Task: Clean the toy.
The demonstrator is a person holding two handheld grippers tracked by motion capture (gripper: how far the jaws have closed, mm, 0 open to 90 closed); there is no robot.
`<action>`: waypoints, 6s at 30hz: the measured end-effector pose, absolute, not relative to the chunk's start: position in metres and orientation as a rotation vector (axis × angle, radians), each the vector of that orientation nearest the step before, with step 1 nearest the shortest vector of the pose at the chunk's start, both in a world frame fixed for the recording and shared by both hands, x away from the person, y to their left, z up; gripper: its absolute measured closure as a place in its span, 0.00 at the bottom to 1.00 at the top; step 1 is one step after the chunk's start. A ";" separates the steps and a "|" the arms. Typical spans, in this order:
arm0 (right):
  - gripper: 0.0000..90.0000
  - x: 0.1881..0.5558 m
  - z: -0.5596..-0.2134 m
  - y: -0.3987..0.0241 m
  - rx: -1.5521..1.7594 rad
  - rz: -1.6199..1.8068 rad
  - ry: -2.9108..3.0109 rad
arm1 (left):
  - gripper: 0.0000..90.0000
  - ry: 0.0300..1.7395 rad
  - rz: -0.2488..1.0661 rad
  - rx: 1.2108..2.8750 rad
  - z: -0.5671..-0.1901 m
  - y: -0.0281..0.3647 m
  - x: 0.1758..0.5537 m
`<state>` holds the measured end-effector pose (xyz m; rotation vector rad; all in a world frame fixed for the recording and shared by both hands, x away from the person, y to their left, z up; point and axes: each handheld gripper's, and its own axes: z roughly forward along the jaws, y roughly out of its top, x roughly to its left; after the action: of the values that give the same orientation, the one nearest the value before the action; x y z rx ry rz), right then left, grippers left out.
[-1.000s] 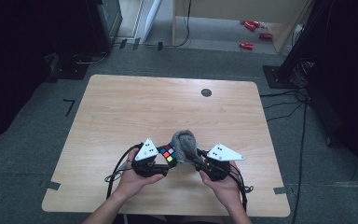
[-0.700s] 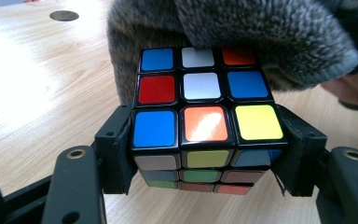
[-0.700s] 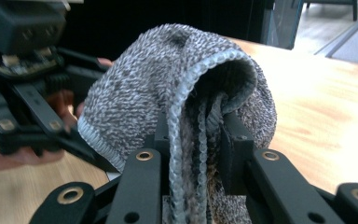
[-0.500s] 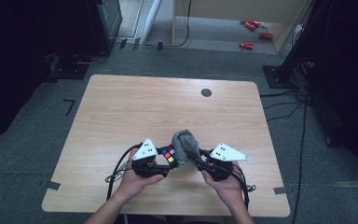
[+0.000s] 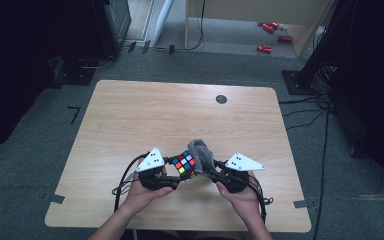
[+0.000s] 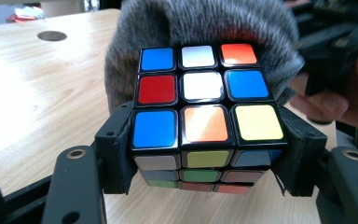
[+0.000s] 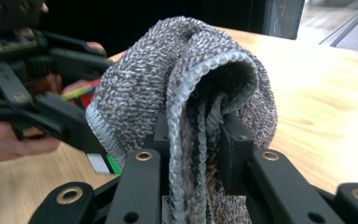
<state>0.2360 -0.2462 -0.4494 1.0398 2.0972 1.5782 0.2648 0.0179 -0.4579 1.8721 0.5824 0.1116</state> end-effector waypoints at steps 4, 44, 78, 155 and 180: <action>0.81 0.232 -0.438 -0.248 1.008 1.672 2.053 | 0.38 0.566 0.110 1.885 -0.460 0.014 0.262; 0.79 0.229 -0.480 -0.209 0.974 1.535 2.164 | 0.38 0.687 0.127 1.679 -0.443 0.040 0.270; 0.77 0.220 -0.486 -0.187 0.894 1.496 2.185 | 0.38 0.676 0.175 1.714 -0.444 0.034 0.266; 0.77 0.223 -0.472 -0.197 0.974 1.573 2.118 | 0.38 0.656 0.139 1.708 -0.440 0.036 0.267; 0.78 0.219 -0.475 -0.190 0.980 1.593 2.135 | 0.39 0.675 0.133 1.708 -0.442 0.039 0.270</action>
<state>0.2193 -0.1903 -0.4751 0.9797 2.1346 1.5925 0.2696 0.0394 -0.4419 1.7077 0.6745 0.1329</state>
